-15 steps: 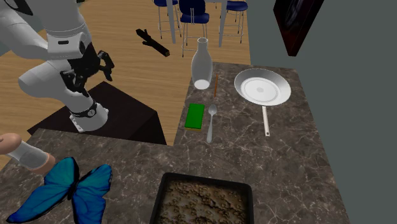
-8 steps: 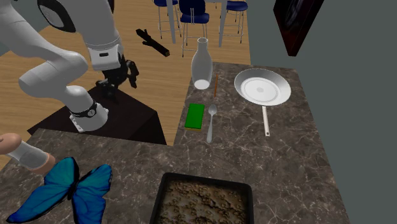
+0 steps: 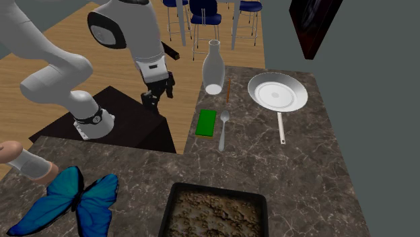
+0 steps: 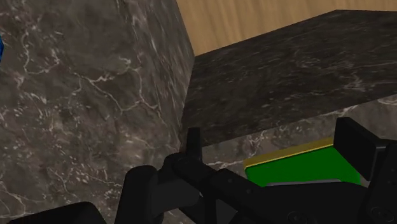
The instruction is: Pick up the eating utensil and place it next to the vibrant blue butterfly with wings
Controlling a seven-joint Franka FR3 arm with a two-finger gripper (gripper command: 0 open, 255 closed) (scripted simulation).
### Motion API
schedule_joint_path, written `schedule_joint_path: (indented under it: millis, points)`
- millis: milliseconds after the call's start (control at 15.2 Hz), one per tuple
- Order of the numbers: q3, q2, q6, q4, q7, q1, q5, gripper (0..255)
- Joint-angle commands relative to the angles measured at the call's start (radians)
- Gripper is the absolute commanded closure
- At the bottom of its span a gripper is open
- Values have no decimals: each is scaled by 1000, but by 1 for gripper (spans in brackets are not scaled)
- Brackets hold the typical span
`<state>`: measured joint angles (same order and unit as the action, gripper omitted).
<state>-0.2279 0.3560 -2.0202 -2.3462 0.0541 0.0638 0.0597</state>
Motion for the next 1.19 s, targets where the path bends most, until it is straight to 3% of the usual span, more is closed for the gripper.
schedule_joint_path:
  millis: [0, 594, 1122]
  points:
    - [-20, -68, -51, 31, 11, 5, -10, 0]
    - [-99, -379, -204, 234, 97, 39, -116, 0]
    - [-117, -662, -255, 492, 179, 117, -260, 0]
